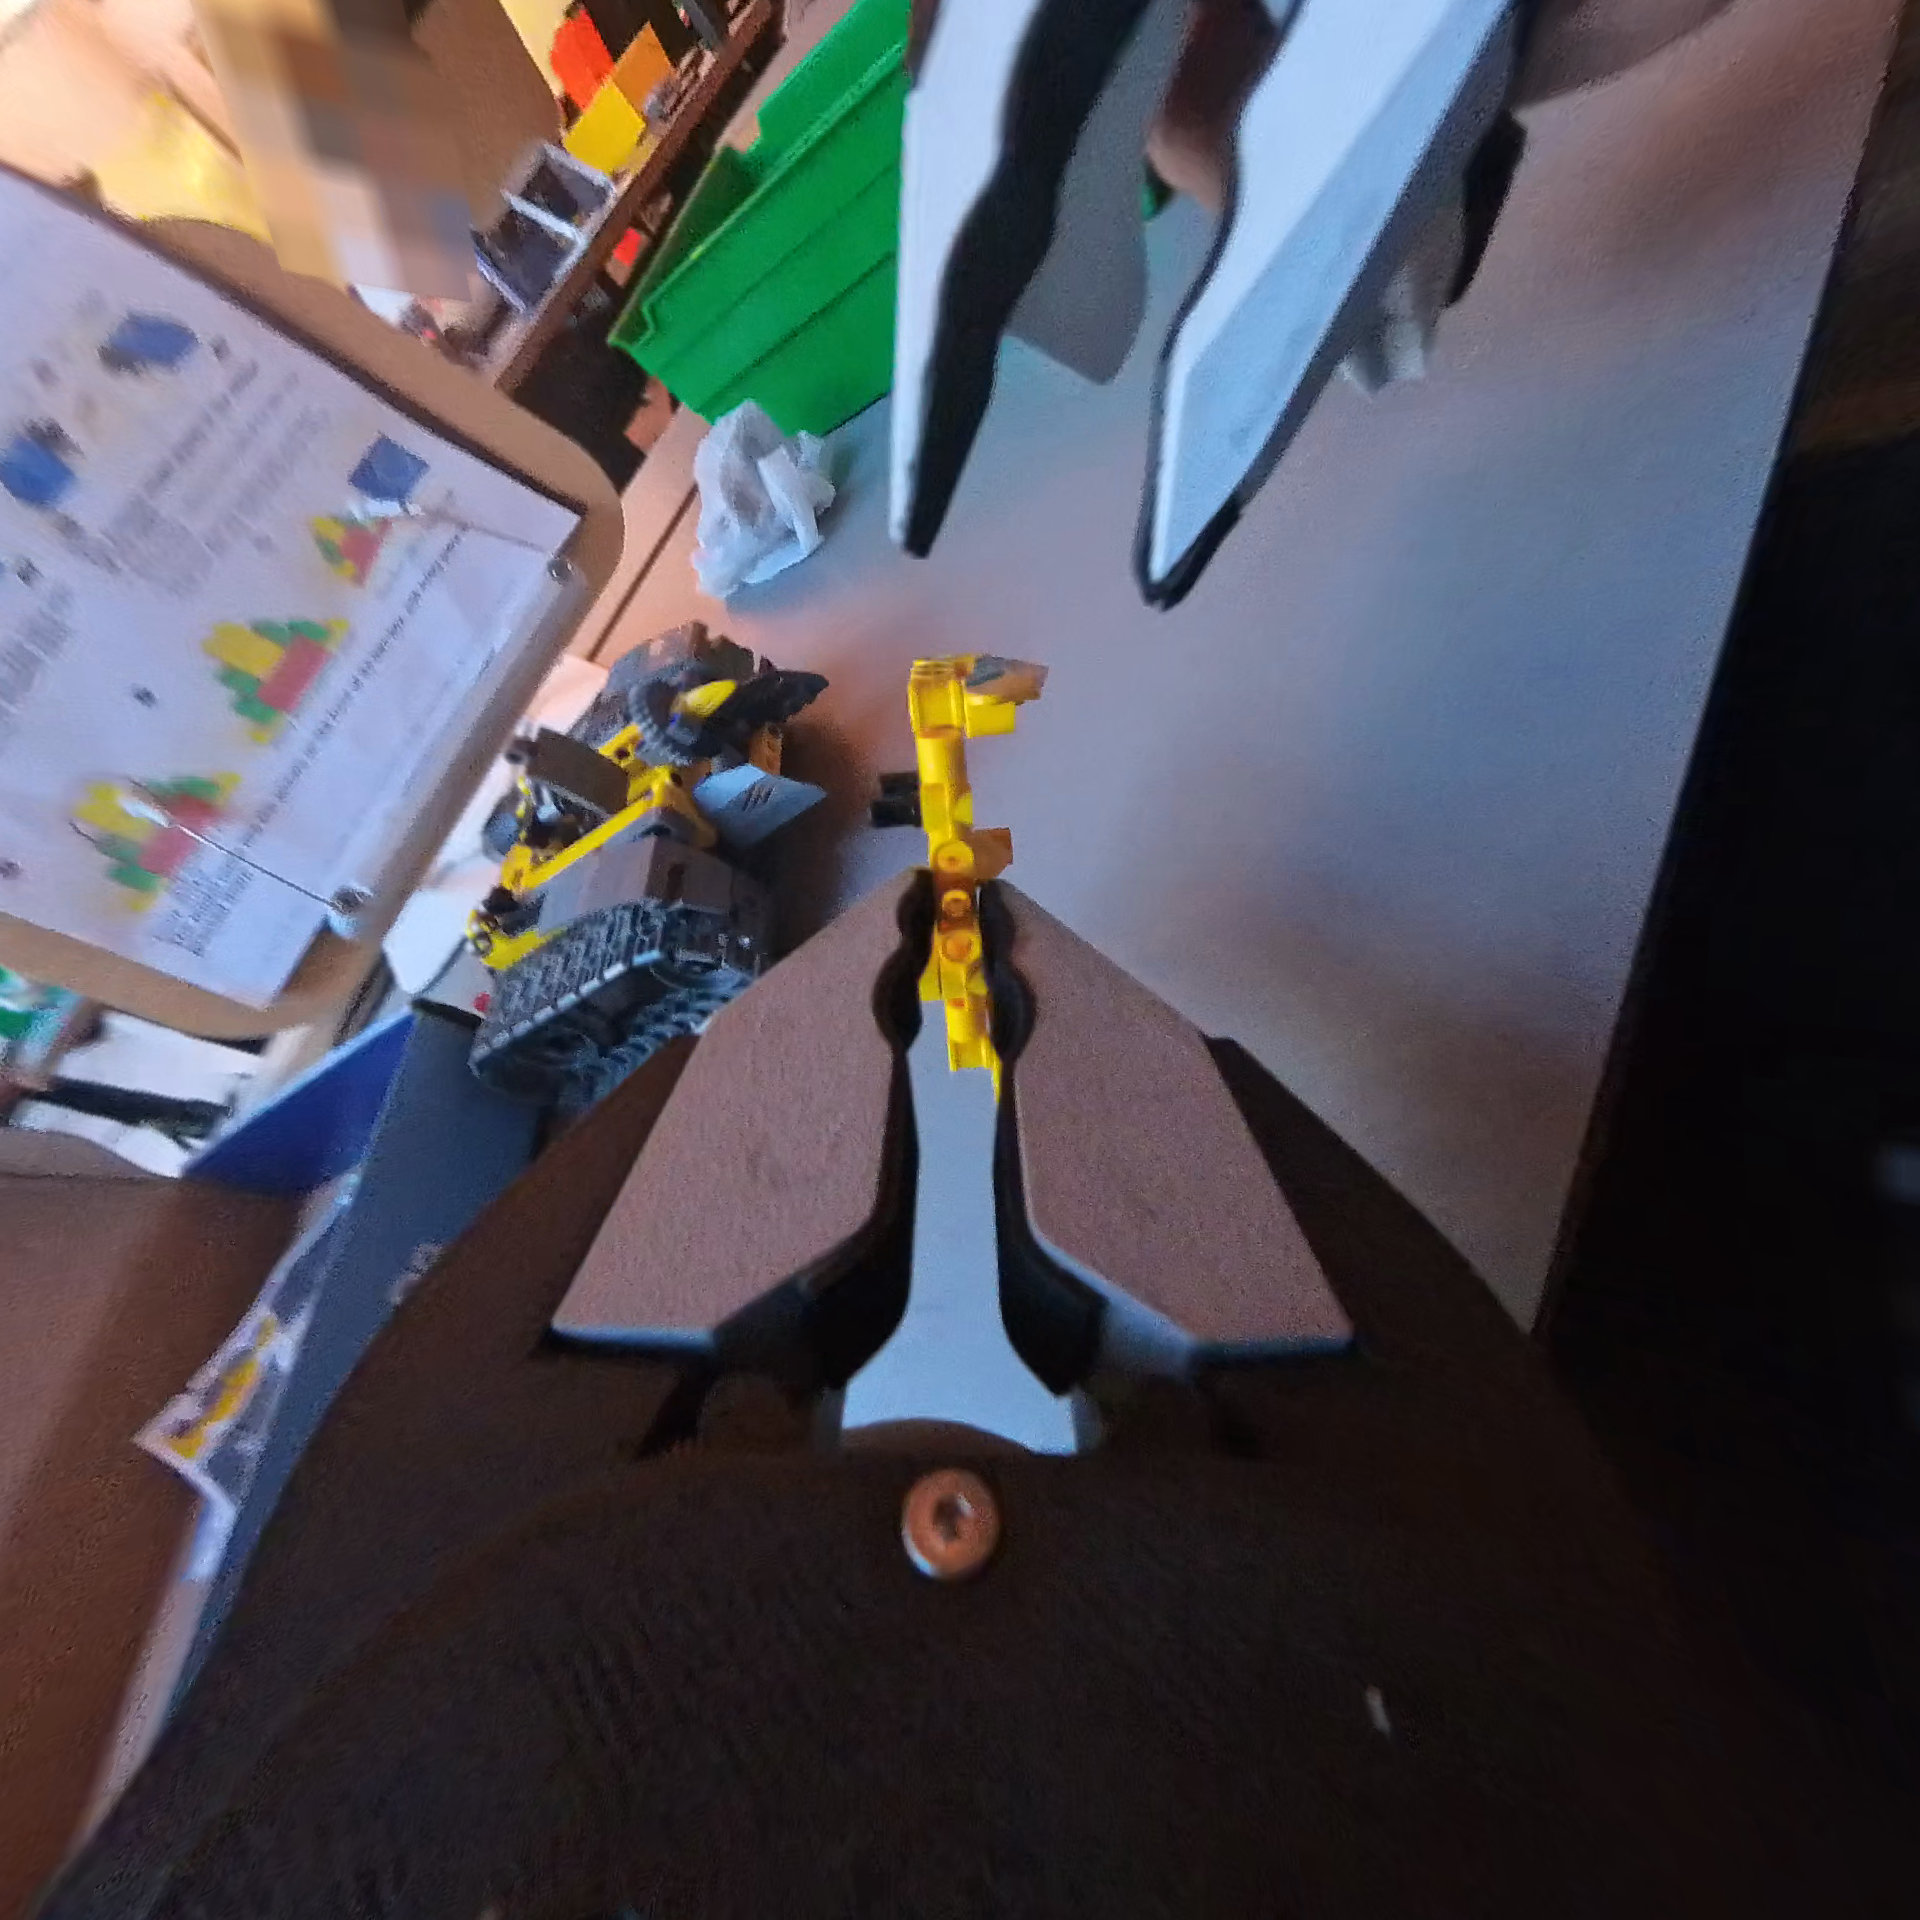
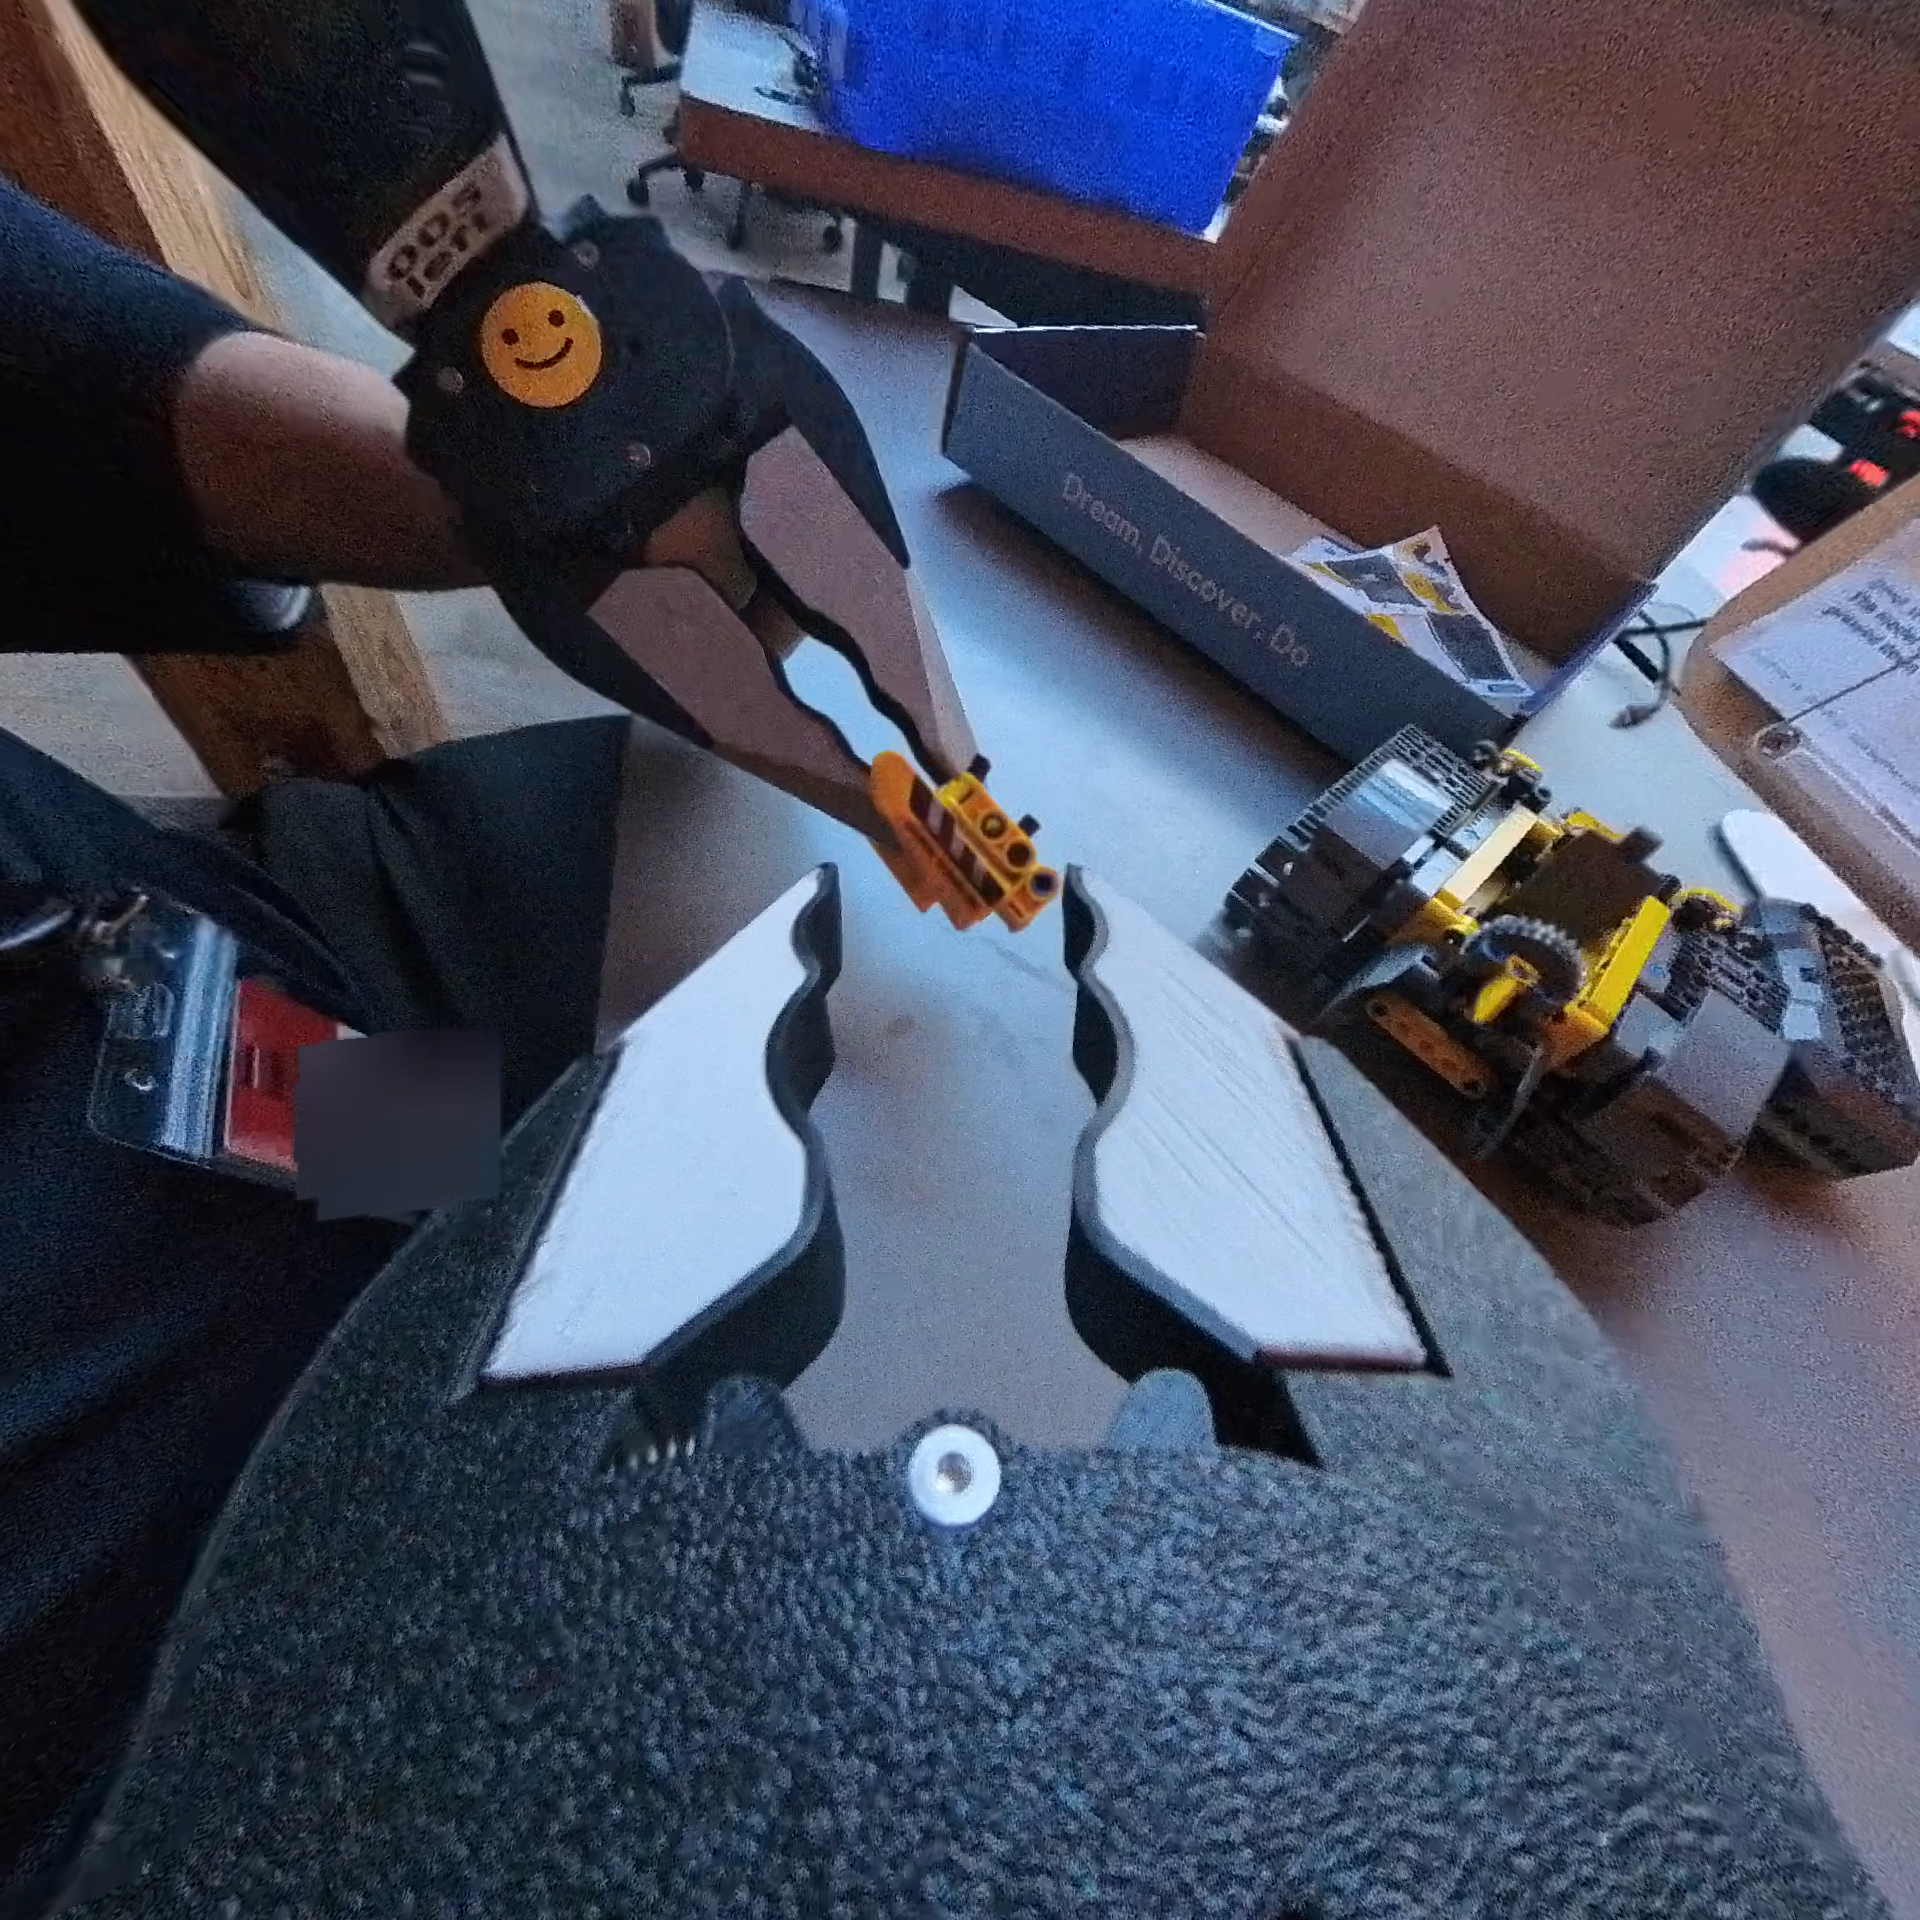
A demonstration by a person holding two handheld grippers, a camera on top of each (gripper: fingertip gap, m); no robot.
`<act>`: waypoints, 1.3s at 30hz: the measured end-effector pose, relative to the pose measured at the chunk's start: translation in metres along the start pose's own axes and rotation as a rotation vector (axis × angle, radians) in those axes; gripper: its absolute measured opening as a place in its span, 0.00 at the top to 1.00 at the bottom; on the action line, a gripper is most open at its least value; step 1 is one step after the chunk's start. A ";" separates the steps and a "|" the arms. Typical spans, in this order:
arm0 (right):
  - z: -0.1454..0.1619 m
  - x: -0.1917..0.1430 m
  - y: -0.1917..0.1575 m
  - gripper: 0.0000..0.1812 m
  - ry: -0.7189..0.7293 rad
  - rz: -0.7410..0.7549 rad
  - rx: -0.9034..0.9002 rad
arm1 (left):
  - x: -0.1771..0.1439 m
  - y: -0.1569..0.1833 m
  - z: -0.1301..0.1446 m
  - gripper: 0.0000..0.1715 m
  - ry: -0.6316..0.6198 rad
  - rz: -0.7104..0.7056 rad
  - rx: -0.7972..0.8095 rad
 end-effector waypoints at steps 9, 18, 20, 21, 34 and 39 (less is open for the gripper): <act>-0.006 0.010 -0.019 0.82 -0.076 0.156 -0.319 | 0.001 0.012 -0.004 0.97 -0.009 0.045 0.020; -0.006 0.020 -0.017 0.96 -0.108 0.209 -0.348 | -0.001 0.026 -0.006 0.96 -0.003 0.283 -0.200; -0.003 0.026 -0.017 0.96 -0.098 0.177 -0.250 | 0.005 0.028 -0.007 0.86 -0.008 0.307 -0.268; -0.002 0.028 -0.017 0.96 -0.089 0.166 -0.218 | 0.008 0.030 -0.007 0.85 -0.018 0.321 -0.298; 0.037 0.022 -0.027 0.95 -0.310 -0.142 -0.382 | 0.024 0.033 0.005 0.95 -0.113 0.245 -0.193; 0.040 0.022 -0.029 0.95 -0.356 -0.176 -0.442 | 0.024 0.034 0.004 0.96 -0.114 0.283 -0.233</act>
Point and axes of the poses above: each gripper's, where its closed fingertips meet, x out along the fingers, z out of its underside, y = z × x across the jaws, the point moved 1 cm from there along -x, back along the fingers, and after that the axes turned 9 degrees about -y, right-handed, at the moved point
